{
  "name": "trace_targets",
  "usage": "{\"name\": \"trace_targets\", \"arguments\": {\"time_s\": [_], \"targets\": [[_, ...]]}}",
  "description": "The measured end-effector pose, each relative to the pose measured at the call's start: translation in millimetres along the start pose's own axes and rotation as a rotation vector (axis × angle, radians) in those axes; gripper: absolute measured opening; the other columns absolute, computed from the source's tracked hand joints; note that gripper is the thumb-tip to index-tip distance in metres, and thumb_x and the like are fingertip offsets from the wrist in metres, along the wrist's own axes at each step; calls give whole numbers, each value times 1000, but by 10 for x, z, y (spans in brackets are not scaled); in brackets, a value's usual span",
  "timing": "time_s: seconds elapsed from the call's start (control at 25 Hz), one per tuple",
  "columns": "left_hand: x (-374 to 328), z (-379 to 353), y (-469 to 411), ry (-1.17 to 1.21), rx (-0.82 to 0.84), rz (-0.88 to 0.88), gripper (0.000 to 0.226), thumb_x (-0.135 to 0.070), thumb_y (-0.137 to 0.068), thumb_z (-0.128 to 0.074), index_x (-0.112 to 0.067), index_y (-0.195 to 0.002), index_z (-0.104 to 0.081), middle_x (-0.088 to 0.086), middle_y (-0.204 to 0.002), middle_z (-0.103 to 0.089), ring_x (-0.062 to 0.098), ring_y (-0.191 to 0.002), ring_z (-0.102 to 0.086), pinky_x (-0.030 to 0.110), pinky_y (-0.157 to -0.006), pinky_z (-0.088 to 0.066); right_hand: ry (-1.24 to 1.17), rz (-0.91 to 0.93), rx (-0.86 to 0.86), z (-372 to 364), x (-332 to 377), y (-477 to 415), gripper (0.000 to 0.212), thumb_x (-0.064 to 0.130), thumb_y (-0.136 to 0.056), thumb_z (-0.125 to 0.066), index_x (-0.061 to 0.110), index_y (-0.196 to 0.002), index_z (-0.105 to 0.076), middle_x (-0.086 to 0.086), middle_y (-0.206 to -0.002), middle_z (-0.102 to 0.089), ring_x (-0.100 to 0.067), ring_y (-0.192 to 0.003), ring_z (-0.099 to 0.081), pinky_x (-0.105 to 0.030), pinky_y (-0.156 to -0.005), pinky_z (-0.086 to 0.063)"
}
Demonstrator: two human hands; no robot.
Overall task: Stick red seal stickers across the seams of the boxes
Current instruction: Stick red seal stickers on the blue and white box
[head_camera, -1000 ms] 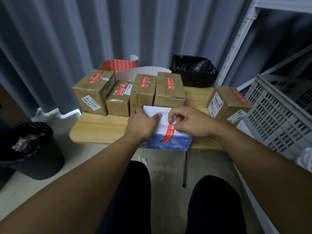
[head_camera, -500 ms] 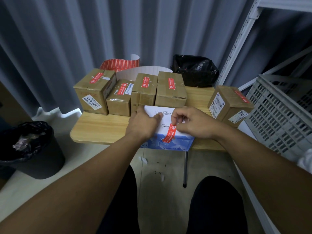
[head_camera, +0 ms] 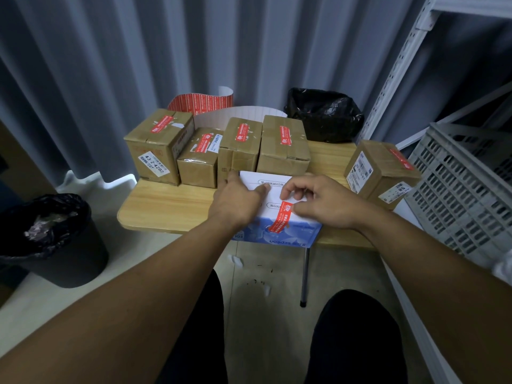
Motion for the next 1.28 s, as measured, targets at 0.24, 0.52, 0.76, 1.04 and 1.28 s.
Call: {"name": "trace_targets", "arguments": {"time_s": [0.24,0.52,0.76,1.04,1.28], "targets": [[-14,8,16,2,1,-5,70,-55,-89,-64,-14,-143,-44,12,-140,-51,32,-123,-55,51,-102,-48,10,-9,-13,-4,0,4,20,6,-88,-68,23,-98,-72,0,-98,-54,-1,-75,-49,-7,-68,-37],[-19,15,29,7,15,8,74,-57,-87,-63,-15,-144,-42,12,-140,-51,33,-122,-57,52,-100,-50,5,-6,-1,-12,-5,-23,13,7,-88,-69,19,-89,-71,2,-92,-55,3,-71,-49,-10,-67,-38],[-59,45,78,26,55,21,83,-67,-74,-58,-18,-139,-44,10,-135,-57,32,-112,-63,52,-94,-54,-168,-33,-81,30,-22,95,22,-3,-84,-71,13,-98,-65,-1,-97,-59,9,-66,-51,-6,-63,-38],[-133,100,106,27,100,-21,53,-47,-94,-60,-22,-138,-42,8,-119,-66,31,-101,-68,48,-89,-56,184,-21,-90,-124,-48,296,66,25,-70,-89,30,-129,-61,5,-135,-39,-12,-127,-29,-23,-106,-27],[-152,233,136,127,187,58,45,-41,-89,-69,-15,-124,-58,8,-113,-70,26,-89,-72,39,-78,-60,-68,24,-243,121,-11,348,47,15,-70,-91,22,-111,-69,3,-130,-53,-14,-120,-55,-37,-105,-47]]}}
Point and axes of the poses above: each hand's wrist, its own y-axis away from the middle knuckle, its own z-axis out of the back of the hand, x = y × z, the point moved 5 cm from there along -y, towards the middle knuckle
